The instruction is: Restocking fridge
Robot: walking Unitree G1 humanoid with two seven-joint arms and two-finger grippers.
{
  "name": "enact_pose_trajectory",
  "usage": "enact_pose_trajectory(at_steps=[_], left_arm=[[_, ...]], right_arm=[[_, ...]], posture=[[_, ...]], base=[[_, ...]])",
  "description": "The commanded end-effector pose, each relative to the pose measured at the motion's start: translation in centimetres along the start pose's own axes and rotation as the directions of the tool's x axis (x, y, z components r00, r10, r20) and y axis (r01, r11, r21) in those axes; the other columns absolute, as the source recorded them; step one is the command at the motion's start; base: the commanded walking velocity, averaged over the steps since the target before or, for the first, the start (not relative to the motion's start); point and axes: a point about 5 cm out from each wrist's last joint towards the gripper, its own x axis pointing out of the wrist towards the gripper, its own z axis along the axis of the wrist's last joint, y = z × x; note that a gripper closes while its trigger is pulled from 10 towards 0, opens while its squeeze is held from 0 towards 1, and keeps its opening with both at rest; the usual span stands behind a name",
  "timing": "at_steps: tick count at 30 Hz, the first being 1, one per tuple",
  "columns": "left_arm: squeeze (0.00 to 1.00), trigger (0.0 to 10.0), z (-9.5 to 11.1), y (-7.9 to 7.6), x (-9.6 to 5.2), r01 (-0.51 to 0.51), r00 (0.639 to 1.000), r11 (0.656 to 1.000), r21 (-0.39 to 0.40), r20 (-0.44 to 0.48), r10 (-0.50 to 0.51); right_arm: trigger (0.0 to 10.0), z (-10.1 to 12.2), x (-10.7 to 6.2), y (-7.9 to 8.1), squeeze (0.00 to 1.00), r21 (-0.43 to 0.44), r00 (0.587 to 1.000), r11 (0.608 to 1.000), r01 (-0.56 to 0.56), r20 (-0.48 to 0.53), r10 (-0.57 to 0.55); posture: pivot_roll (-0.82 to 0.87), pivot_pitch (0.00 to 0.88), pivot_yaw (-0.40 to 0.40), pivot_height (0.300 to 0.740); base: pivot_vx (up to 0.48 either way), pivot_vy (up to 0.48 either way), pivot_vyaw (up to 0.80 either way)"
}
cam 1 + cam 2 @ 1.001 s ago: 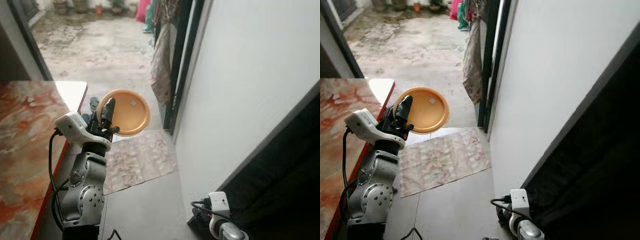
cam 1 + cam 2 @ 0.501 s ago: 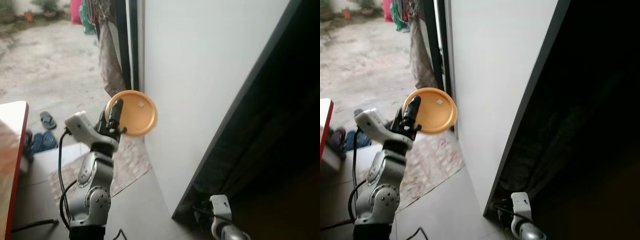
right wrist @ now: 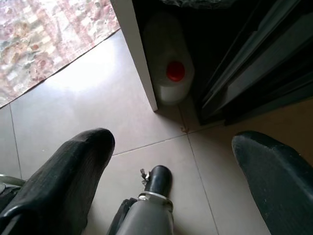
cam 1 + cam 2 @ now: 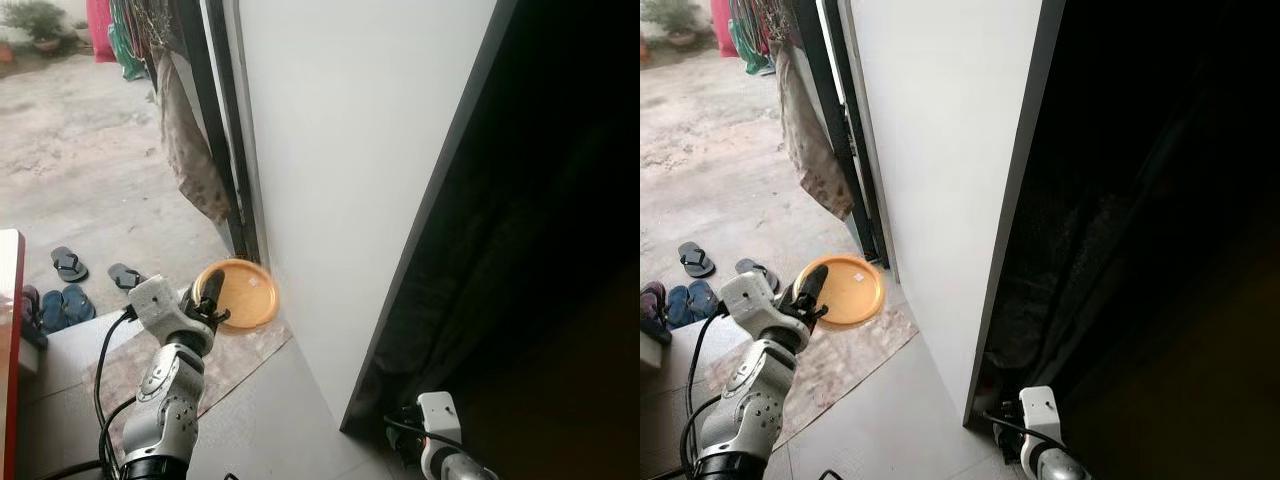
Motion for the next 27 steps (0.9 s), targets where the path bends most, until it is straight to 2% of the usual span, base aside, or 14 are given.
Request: enact_pose_trajectory(at_steps=[1,2,3,4,5,10,13,16,18,20,21,23,26,27], left_arm=[[0.00,10.0,-1.1,1.1,0.0,-0.036,0.998,0.999,-0.004,-0.050,0.036],[0.00,10.0,-1.1,1.1,0.0,-0.036,0.998,0.999,-0.004,-0.050,0.036],[0.00,10.0,-2.2,2.4,0.0,-0.070,0.993,0.998,-0.003,-0.098,0.069],[0.00,10.0,-2.2,2.4,0.0,-0.070,0.993,0.998,-0.003,-0.098,0.069],[0.00,10.0,-3.2,3.3,0.0,-0.092,0.985,0.996,0.007,-0.146,0.092],[0.00,10.0,-4.6,4.3,-0.1,-0.112,0.969,0.993,0.037,-0.217,0.118],[0.00,10.0,-6.0,6.1,-0.9,-0.161,0.937,0.983,0.087,-0.300,0.180],[0.00,10.0,-6.7,7.0,-1.5,-0.196,0.917,0.976,0.095,-0.334,0.216],[0.00,10.0,-8.4,8.7,-3.2,-0.310,0.864,0.949,0.059,-0.399,0.307],[0.00,10.0,-9.0,9.3,-3.9,-0.358,0.839,0.932,0.052,-0.420,0.346],[0.00,10.0,-9.4,9.7,-4.5,-0.407,0.824,0.913,0.014,-0.425,0.374],[0.00,10.0,-9.6,9.8,-4.6,-0.424,0.821,0.906,-0.004,-0.425,0.382],[0.00,10.0,-9.9,10.2,-5.2,-0.504,0.798,0.860,-0.081,-0.425,0.427],[0.00,10.0,-10.1,10.2,-5.2,-0.506,0.796,0.858,-0.084,-0.428,0.428]], right_arm=[[10.0,-0.7,-0.2,-0.2,0.00,0.008,1.000,1.000,0.006,-0.023,-0.006],[10.0,-0.7,-0.2,-0.2,0.00,0.008,1.000,1.000,0.006,-0.023,-0.006],[10.0,-1.0,-0.3,-0.3,0.00,0.007,0.999,1.000,0.009,-0.034,-0.008],[10.0,-1.0,-0.3,-0.3,0.00,0.007,0.999,1.000,0.009,-0.034,-0.008],[10.0,-1.3,-0.3,-0.3,0.00,0.008,0.999,1.000,0.011,-0.043,-0.011],[10.0,-1.6,-0.4,-0.3,0.00,0.012,0.998,1.000,0.018,-0.055,-0.018],[10.0,-2.0,-0.5,-0.4,0.00,0.013,0.998,1.000,0.024,-0.066,-0.023],[10.0,-2.2,-0.6,-0.6,0.00,0.015,0.997,0.999,0.031,-0.074,-0.030],[10.0,-2.4,-0.7,-1.0,0.00,0.020,0.996,0.999,0.040,-0.082,-0.038],[10.0,-2.6,-0.8,-1.1,0.00,0.020,0.996,0.999,0.042,-0.085,-0.041],[10.0,-2.7,-0.8,-1.1,0.00,0.021,0.995,0.999,0.046,-0.091,-0.044],[10.0,-2.8,-0.9,-1.2,0.00,0.022,0.995,0.999,0.047,-0.093,-0.045],[10.0,-3.3,-1.1,-1.5,0.00,0.020,0.992,0.998,0.055,-0.117,-0.053],[10.0,-3.5,-1.1,-1.5,0.00,0.018,0.991,0.998,0.057,-0.123,-0.054]], posture=[[0.04,0.077,0.000,0.740],[0.04,0.077,0.000,0.740],[0.04,0.074,-0.001,0.740],[0.04,0.074,-0.001,0.740],[0.04,0.072,0.001,0.740],[0.04,0.073,0.003,0.740],[0.04,0.076,0.000,0.740],[0.04,0.079,-0.001,0.740],[0.05,0.080,-0.001,0.740],[0.04,0.080,-0.002,0.740],[0.03,0.082,-0.003,0.740],[0.03,0.082,-0.003,0.740],[0.04,0.086,-0.006,0.740],[0.04,0.086,-0.006,0.740]], base=[[0.000,0.000,0.00],[0.000,0.000,0.00],[0.000,0.000,0.00],[0.000,0.000,0.00],[0.000,0.000,0.00],[0.000,0.000,0.00],[0.000,0.000,0.00],[0.000,0.000,0.00],[0.000,0.000,0.00],[0.000,0.000,0.00],[0.000,0.000,0.00],[0.000,0.000,0.00],[0.000,0.000,0.00],[0.000,0.000,0.00]])
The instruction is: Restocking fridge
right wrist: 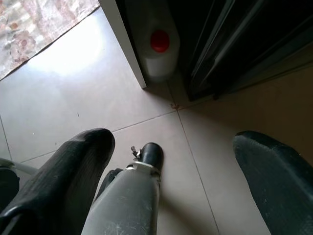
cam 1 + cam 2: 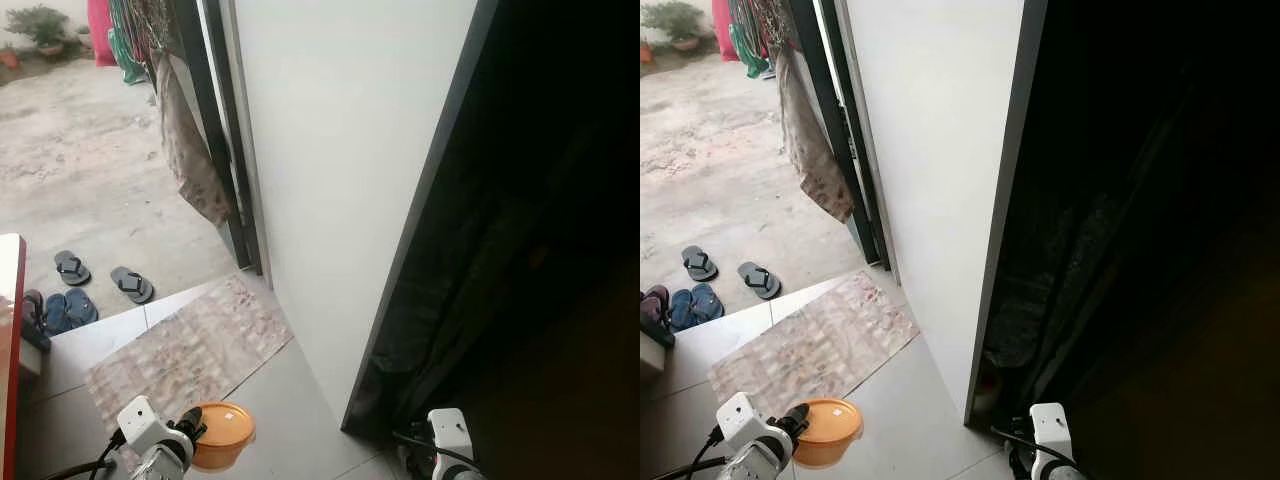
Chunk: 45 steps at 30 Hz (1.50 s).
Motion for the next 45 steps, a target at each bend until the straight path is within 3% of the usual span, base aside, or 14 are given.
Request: enact_pose_trajectory(at_steps=[1,5,7,8,10,15,31,45], left_arm=[[0.00,10.0,-0.8,0.3,-0.1,-0.015,1.000,1.000,-0.009,-0.021,0.015],[0.00,10.0,-1.0,0.4,-0.2,-0.015,1.000,0.999,-0.033,-0.023,0.014],[0.00,10.0,-1.0,0.6,-0.2,-0.033,0.999,0.996,-0.082,-0.022,0.031],[0.00,10.0,-1.0,0.6,-0.2,-0.033,0.999,0.996,-0.082,-0.022,0.031],[0.00,10.0,-1.7,0.4,-0.3,-0.014,0.998,1.000,-0.018,-0.063,0.013],[0.00,10.0,-1.6,0.7,-0.3,-0.031,0.998,0.998,-0.051,-0.049,0.029],[0.00,10.0,-2.0,0.5,-0.3,-0.019,0.998,0.999,-0.036,-0.065,0.016],[0.00,10.0,-2.1,0.4,-0.4,-0.013,0.998,1.000,-0.024,-0.068,0.011]], right_arm=[[10.0,-1.4,-0.3,-0.4,0.00,0.007,0.999,1.000,0.016,-0.052,-0.015],[10.0,-1.8,-0.4,-0.4,0.00,0.032,0.998,0.999,0.026,-0.061,-0.024],[10.0,-1.9,-0.4,-0.4,0.00,0.098,0.998,0.994,0.038,-0.056,-0.032],[10.0,-1.9,-0.4,-0.4,0.00,0.098,0.998,0.994,0.038,-0.056,-0.032],[10.0,-2.1,-0.5,-0.4,0.00,0.179,0.997,0.982,0.057,-0.056,-0.047],[10.0,-2.0,-0.4,-0.4,0.00,0.198,0.997,0.978,0.068,-0.052,-0.059],[10.0,-1.6,-0.3,-0.3,0.00,0.198,0.998,0.978,0.059,-0.041,-0.052],[10.0,-1.2,-0.1,0.2,0.00,0.176,0.999,0.984,0.036,-0.032,-0.031]], posture=[[0.04,0.085,-0.005,0.740],[0.04,0.086,-0.002,0.740],[0.04,0.087,-0.003,0.740],[0.04,0.087,-0.003,0.740],[0.03,0.087,-0.003,0.740],[0.04,0.088,-0.003,0.740],[0.03,0.084,-0.002,0.740],[0.03,0.080,0.000,0.740]], base=[[0.000,0.000,0.00],[0.000,0.000,0.00],[0.000,0.000,0.00],[0.000,0.000,0.00],[0.000,0.000,0.00],[0.000,0.000,0.00],[0.000,0.000,0.00],[0.000,0.000,-0.73]])
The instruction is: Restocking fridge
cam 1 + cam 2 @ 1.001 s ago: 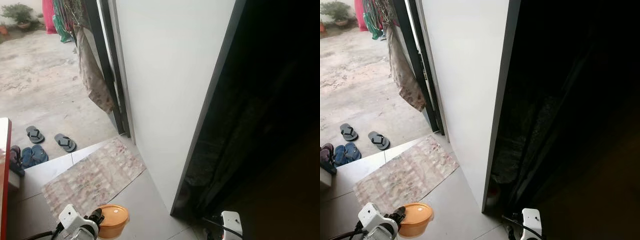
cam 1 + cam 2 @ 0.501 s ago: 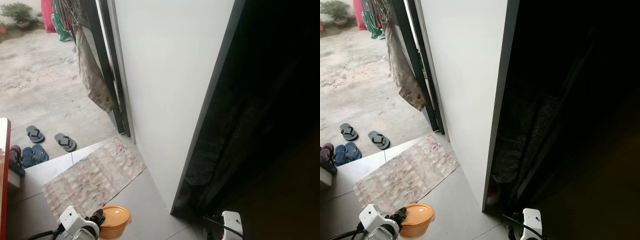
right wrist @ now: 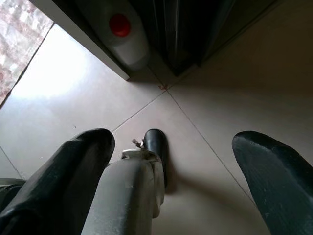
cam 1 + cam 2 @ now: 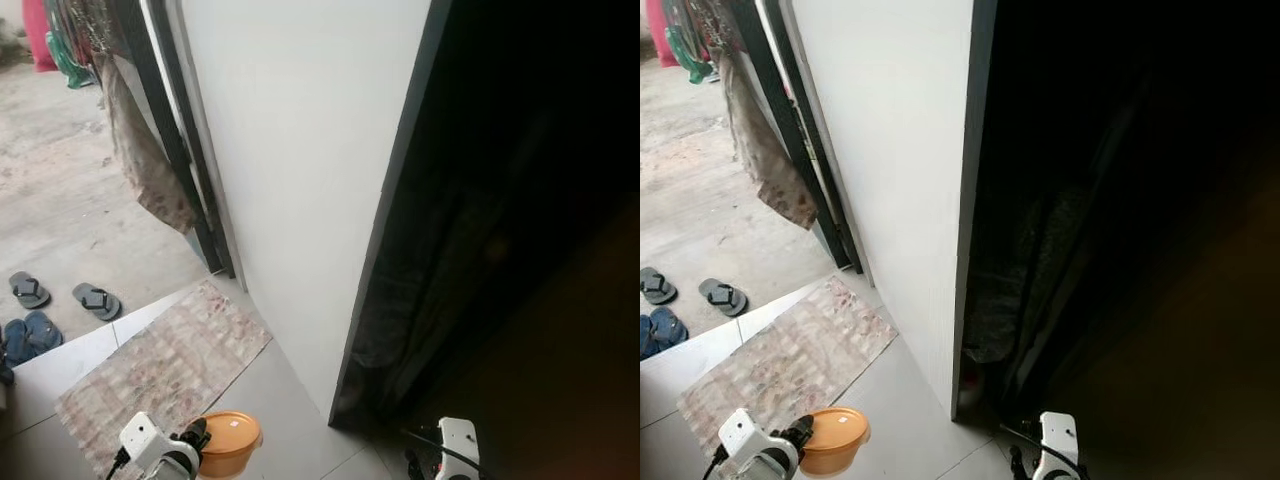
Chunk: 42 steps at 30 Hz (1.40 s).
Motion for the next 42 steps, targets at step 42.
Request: enact_pose_trajectory(at_steps=[42], left_arm=[[0.00,10.0,-0.6,1.1,-0.3,-0.036,0.999,0.999,0.039,-0.018,0.036]], right_arm=[[10.0,-1.5,-0.5,-1.0,0.00,-0.071,0.998,0.997,-0.014,-0.064,0.010]], posture=[[0.03,0.086,-0.002,0.740]], base=[[0.000,0.000,-0.45]])
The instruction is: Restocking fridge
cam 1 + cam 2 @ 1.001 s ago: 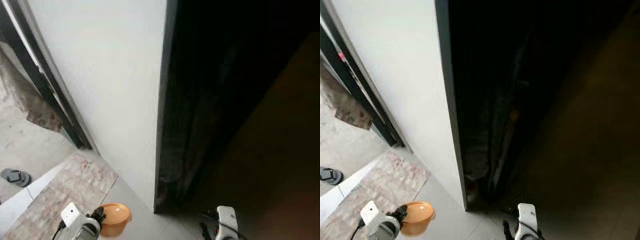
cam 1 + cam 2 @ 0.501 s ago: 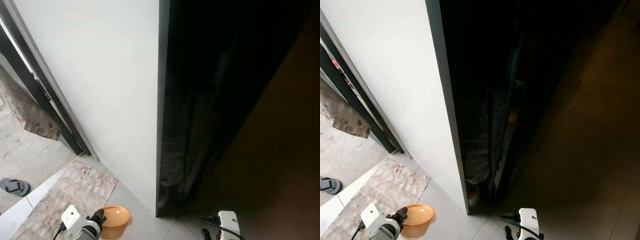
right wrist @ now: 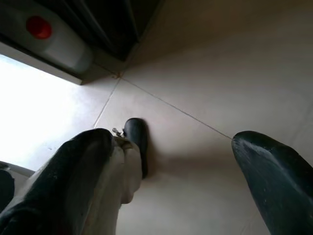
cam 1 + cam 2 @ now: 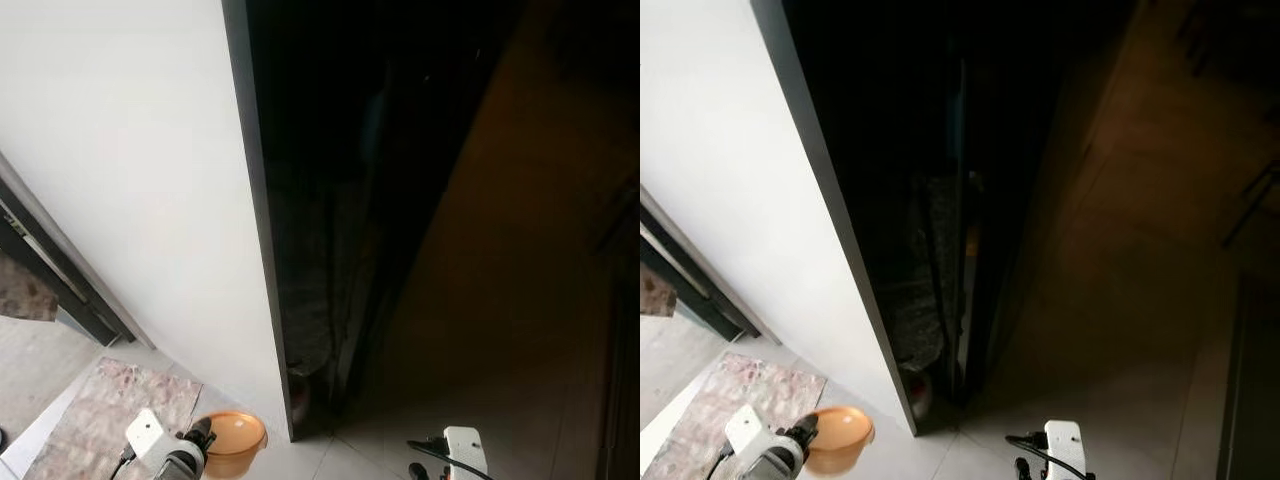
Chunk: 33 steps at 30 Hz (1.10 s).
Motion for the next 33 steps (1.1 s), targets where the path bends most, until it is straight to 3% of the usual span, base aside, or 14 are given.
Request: enact_pose_trajectory(at_steps=[1,7,16,21,28,33], left_arm=[[0.00,10.0,-0.5,0.9,-0.2,-0.030,0.999,1.000,0.008,-0.023,0.030],[0.00,10.0,-0.5,1.0,-0.2,-0.034,0.999,0.999,0.007,-0.024,0.034],[0.00,10.0,-0.6,0.9,-0.2,-0.028,0.999,0.999,0.017,-0.028,0.028],[0.00,10.0,-0.6,0.8,-0.2,-0.027,0.999,0.999,0.017,-0.028,0.027],[0.00,10.0,-0.6,0.9,-0.2,-0.028,0.999,0.999,0.033,-0.024,0.029],[0.00,10.0,-0.6,0.9,-0.2,-0.029,0.999,0.999,0.039,-0.024,0.030]], right_arm=[[10.0,-0.6,0.0,0.3,0.00,-0.014,1.000,1.000,-0.013,-0.025,0.012],[10.0,-0.6,0.1,1.0,0.00,-0.012,0.999,1.000,-0.021,-0.026,0.020],[10.0,-0.5,0.3,2.6,0.00,-0.009,0.999,0.999,-0.045,-0.023,0.044],[10.0,-0.3,0.3,2.3,0.00,-0.011,0.999,0.999,-0.045,-0.018,0.044],[10.0,0.2,0.1,0.3,0.00,-0.014,1.000,1.000,-0.020,-0.001,0.020],[10.0,0.5,0.2,0.7,0.00,-0.012,1.000,1.000,-0.013,0.027,0.013]], posture=[[0.03,0.086,-0.002,0.740],[0.03,0.088,-0.002,0.740],[0.03,0.089,-0.001,0.740],[0.03,0.088,-0.001,0.740],[0.03,0.088,0.001,0.740],[0.03,0.089,0.001,0.740]], base=[[0.000,0.000,0.00],[0.000,0.000,0.00],[0.000,0.370,-0.26],[0.000,0.357,-0.78],[0.000,0.091,-0.18],[0.000,0.000,0.00]])
